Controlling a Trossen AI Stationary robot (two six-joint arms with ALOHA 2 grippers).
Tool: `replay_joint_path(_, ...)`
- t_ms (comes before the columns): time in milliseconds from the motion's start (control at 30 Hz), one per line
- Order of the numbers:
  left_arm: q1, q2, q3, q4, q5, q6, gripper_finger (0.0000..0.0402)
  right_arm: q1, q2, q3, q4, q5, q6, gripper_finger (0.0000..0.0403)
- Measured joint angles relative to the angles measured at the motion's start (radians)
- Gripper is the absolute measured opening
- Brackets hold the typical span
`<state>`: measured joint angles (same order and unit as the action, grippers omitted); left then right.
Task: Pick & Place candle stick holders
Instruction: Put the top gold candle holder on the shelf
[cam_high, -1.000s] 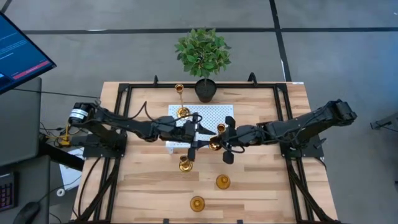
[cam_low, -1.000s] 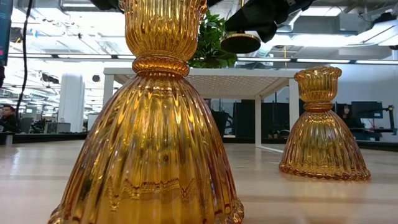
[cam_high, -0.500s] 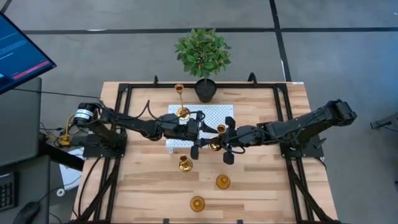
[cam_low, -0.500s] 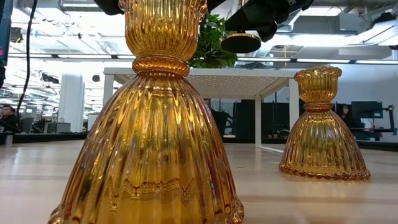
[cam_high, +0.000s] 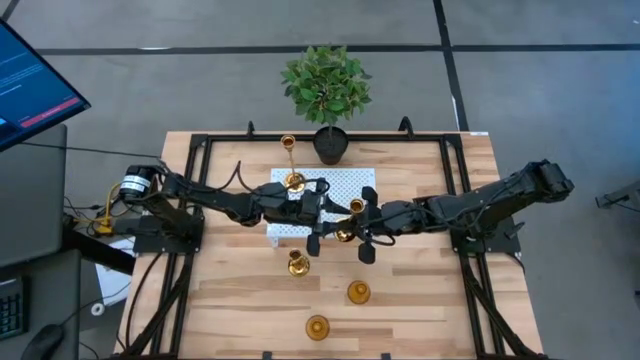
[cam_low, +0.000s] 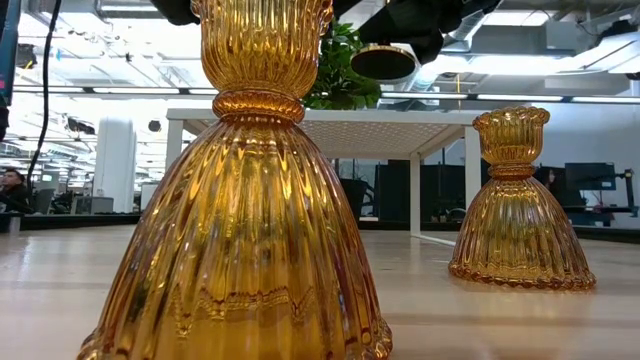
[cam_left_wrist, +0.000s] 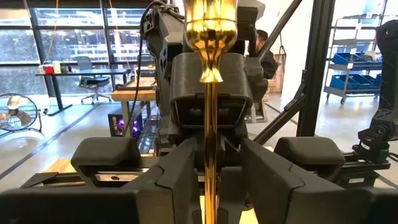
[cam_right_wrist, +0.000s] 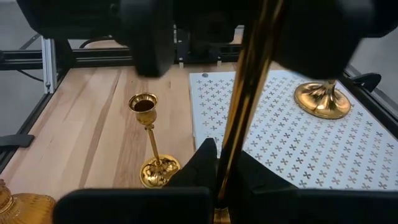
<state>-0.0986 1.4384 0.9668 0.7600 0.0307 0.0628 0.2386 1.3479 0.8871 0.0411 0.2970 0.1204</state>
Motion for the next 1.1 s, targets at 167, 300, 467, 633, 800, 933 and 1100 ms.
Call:
replay_joint_path(167, 0.000, 0.000, 0.000, 0.003, 0.000, 0.000, 0.0092, -0.002, 0.000, 0.000, -0.001, 0.018, 0.000, 0.0001)
replay_joint_path(300, 0.000, 0.000, 0.000, 0.005, -0.004, 0.000, 0.0059, -0.005, 0.000, 0.000, 0.003, 0.018, 0.000, 0.0001)
replay_joint_path(467, 0.000, 0.000, 0.000, 0.006, -0.004, 0.000, 0.0024, -0.005, 0.000, 0.000, 0.005, 0.018, 0.000, 0.0001)
replay_joint_path(633, 0.000, -0.001, 0.000, 0.013, -0.003, 0.000, 0.0025, -0.005, 0.000, 0.000, 0.024, 0.018, 0.000, 0.0001)
replay_joint_path(800, 0.000, -0.002, -0.001, 0.012, 0.000, 0.000, 0.0055, -0.006, 0.000, 0.000, 0.053, 0.018, -0.001, 0.0001)
replay_joint_path(933, 0.000, -0.002, -0.001, 0.012, 0.003, 0.000, 0.0060, -0.006, 0.000, 0.000, 0.061, 0.018, -0.022, 0.0001)
replay_joint_path(1100, 0.000, -0.002, -0.001, 0.011, 0.002, 0.000, 0.0044, -0.006, 0.000, 0.000, 0.065, 0.018, -0.024, 0.0001)
